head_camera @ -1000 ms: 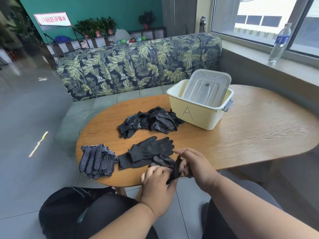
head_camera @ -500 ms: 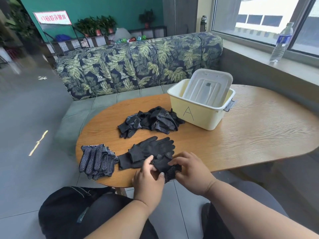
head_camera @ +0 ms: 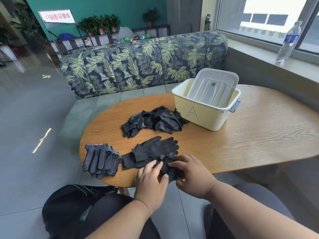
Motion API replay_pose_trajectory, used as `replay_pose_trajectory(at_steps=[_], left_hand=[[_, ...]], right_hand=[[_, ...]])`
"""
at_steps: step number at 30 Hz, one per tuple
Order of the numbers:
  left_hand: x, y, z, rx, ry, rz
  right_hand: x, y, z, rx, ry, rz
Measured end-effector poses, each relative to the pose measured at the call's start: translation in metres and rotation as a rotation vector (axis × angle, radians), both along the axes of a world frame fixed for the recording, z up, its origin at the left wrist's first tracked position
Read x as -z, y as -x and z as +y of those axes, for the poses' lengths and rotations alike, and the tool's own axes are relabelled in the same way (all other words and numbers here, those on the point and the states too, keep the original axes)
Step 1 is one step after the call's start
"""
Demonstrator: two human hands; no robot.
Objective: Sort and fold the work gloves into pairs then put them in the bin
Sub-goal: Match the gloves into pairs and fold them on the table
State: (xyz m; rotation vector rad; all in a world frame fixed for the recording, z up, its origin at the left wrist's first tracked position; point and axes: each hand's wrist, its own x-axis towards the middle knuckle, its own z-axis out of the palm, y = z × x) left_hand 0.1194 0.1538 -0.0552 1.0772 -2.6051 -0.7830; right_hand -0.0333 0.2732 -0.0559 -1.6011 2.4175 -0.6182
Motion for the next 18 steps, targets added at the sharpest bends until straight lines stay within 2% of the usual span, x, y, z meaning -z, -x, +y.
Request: replay_pose_trajectory(at_steps=[3, 7, 12, 13, 16, 18], left_hand=[[-0.001, -0.001, -0.002, 0.070, 0.015, -0.076], [0.002, -0.004, -0.007, 0.184, 0.043, -0.057], [-0.002, 0.005, -0.015, 0.196, 0.046, 0.144], [-0.007, 0.006, -0.014, 0.180, -0.042, 0.189], [-0.025, 0.008, -0.011, 0.147, -0.490, 0.343], [-0.036, 0.007, -0.008, 0.145, -0.689, 0.420]], right_hand=[[0.004, 0.000, 0.001, -0.028, -0.066, 0.065], [0.004, 0.004, -0.001, 0.031, 0.058, -0.005], [-0.008, 0.001, -0.003, 0.111, 0.214, -0.189], [-0.016, -0.002, -0.002, 0.149, 0.258, -0.276], [-0.037, -0.013, -0.004, 0.193, 0.356, -0.604], [-0.046, -0.017, -0.005, 0.200, 0.425, -0.718]])
